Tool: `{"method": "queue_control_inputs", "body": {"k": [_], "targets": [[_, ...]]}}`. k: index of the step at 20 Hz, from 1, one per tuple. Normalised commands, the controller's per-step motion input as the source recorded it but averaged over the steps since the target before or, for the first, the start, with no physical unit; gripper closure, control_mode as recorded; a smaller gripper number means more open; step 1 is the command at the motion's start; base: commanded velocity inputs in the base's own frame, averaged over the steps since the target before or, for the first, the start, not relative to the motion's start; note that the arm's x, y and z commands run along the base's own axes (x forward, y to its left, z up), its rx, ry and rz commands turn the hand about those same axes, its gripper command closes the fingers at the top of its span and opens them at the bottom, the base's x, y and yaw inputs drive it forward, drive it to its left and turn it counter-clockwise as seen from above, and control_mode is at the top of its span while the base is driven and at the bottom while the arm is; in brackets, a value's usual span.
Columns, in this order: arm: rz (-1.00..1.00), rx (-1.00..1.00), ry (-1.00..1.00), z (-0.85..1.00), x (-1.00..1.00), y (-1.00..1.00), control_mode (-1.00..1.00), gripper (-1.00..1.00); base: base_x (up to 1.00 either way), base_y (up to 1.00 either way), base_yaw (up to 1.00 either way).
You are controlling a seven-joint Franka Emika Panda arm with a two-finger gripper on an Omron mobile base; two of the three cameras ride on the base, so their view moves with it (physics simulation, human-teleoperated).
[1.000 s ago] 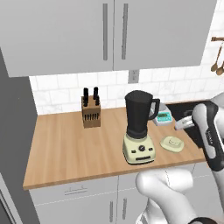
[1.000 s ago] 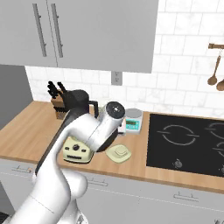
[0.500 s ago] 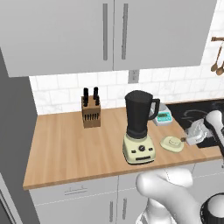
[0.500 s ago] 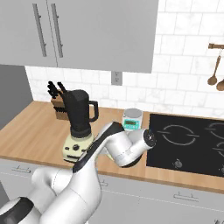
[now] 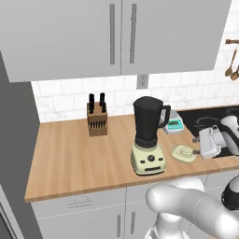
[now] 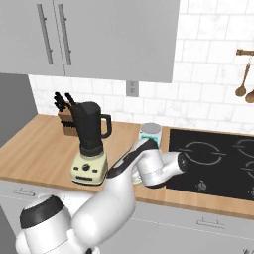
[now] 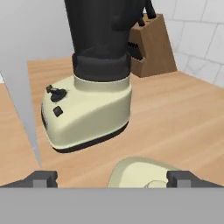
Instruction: Close the lid blender by securely placing the lid on top.
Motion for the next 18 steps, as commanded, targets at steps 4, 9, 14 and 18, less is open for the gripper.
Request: {"method": "queue_control_inputs", "body": {"k": [4, 9, 14, 18], "targets": [[-0.03, 0.00, -0.02, -0.31, 0.27, 0.00, -1.00, -1.00, 0.00, 0.00, 0.00], [-0.15, 0.00, 0.00, -0.44, 0.12, 0.07, -1.00, -1.00, 0.00, 0.00, 0.00], [-0.12, 0.00, 0.00, -0.09, 0.18, 0.00, -1.00, -1.00, 0.00, 0.00, 0.00], [-0.06, 0.00, 0.00, -0.17, 0.30, 0.00, -1.00, -1.00, 0.00, 0.00, 0.00]]}}
